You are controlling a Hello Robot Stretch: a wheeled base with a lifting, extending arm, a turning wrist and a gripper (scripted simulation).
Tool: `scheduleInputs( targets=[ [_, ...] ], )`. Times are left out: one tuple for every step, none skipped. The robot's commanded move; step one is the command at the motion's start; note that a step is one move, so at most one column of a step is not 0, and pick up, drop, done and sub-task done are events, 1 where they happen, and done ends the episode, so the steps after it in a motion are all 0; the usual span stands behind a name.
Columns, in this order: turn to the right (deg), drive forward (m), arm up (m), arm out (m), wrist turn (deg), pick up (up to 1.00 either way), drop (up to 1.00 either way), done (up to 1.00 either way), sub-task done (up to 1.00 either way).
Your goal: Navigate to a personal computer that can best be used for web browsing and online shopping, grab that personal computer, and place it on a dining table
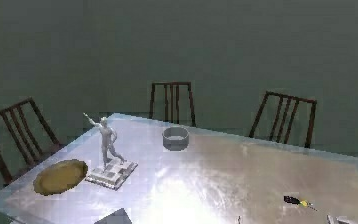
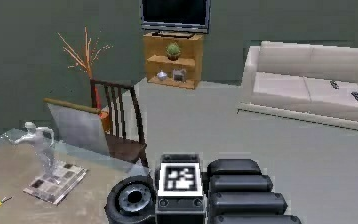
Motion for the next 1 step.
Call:
scheduleInputs(
  targets=[
    [24.0, 0.00, 0.00, 0.00, 0.0, 0.00, 0.00, 0.00, 0.00]
  ],
)
